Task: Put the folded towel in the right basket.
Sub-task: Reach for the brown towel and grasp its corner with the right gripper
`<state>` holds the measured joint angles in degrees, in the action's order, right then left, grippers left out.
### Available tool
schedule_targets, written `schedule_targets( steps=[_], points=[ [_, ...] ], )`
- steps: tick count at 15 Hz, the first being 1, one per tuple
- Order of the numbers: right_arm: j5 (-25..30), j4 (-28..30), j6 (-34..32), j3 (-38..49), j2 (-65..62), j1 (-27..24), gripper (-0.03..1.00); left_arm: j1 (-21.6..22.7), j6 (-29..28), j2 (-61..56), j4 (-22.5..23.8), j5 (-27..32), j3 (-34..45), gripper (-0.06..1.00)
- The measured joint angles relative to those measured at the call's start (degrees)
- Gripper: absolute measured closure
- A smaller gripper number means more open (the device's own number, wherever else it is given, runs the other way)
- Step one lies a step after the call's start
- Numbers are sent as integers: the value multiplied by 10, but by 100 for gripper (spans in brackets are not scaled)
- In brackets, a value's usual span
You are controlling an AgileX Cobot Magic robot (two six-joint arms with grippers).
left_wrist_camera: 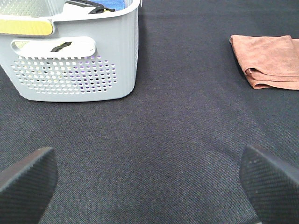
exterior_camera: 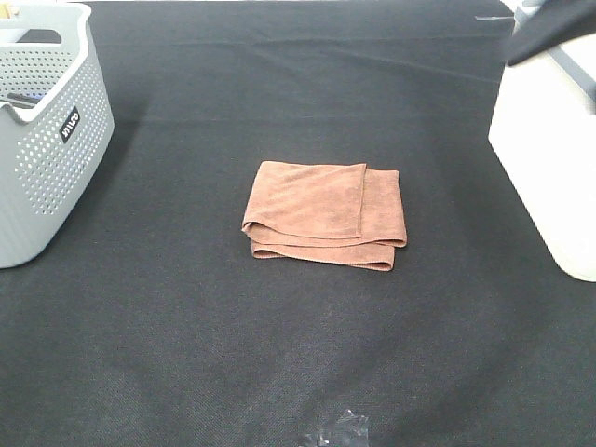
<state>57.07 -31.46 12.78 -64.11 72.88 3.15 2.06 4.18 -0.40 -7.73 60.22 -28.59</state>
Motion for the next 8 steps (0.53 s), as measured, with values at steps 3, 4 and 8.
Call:
schedule_targets(
  steps=[3, 4, 8],
  points=[
    [-32, -5, -3, -32, 80, 68, 0, 0, 0, 0, 0, 0, 0, -4],
    [-53, -9, -14, -56, 133, 101, 0, 0, 0, 0, 0, 0, 0, -4],
    [-72, -2, -37, -156, 344, 124, 0, 0, 0, 0, 0, 0, 0, -4]
  ],
)
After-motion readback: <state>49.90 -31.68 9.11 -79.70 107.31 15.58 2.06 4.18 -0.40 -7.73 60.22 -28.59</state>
